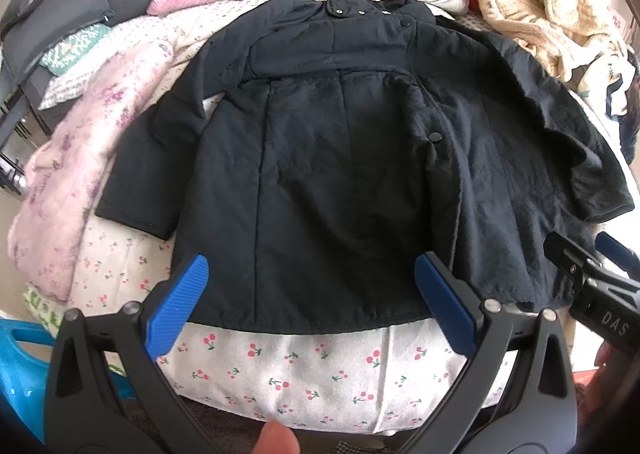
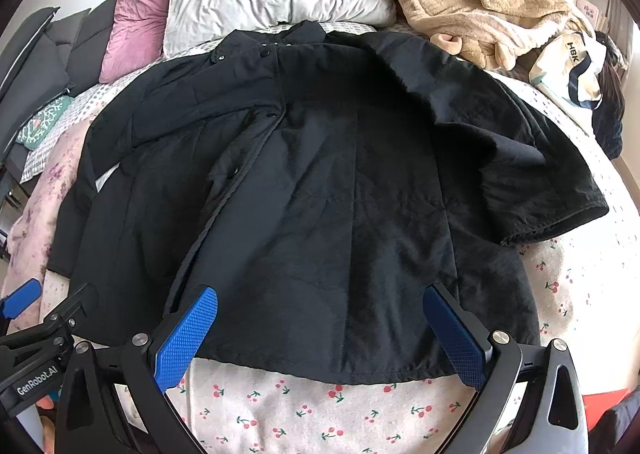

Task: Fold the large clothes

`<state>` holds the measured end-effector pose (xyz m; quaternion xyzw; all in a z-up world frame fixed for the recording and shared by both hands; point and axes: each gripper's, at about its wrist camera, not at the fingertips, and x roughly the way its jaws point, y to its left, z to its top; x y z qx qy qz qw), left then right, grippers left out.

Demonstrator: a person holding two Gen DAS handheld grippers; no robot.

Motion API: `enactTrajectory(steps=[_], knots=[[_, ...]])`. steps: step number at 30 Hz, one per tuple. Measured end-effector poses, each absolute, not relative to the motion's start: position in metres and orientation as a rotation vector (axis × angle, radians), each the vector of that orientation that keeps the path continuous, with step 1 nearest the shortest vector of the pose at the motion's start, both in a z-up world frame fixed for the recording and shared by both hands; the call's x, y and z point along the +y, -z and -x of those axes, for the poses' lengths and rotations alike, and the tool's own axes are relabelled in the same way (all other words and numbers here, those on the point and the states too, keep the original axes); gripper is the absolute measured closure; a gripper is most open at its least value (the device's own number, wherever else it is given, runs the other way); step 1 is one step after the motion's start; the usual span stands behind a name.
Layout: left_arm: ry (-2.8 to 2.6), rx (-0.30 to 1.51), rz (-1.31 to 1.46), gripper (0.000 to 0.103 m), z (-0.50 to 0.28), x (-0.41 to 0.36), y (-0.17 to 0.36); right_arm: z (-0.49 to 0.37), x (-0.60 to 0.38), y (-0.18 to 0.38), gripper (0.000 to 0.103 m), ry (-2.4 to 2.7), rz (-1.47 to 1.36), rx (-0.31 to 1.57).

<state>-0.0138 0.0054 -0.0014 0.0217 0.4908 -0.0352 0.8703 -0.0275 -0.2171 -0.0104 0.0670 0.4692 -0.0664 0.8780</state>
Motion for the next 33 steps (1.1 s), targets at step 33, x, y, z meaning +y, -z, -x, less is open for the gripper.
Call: enactTrajectory(steps=[33], knots=[[0.267,1.200,0.208,0.013,-0.034,0.124,0.106,0.062,-0.377,0.081,0.004,0.035,-0.540,1.091]])
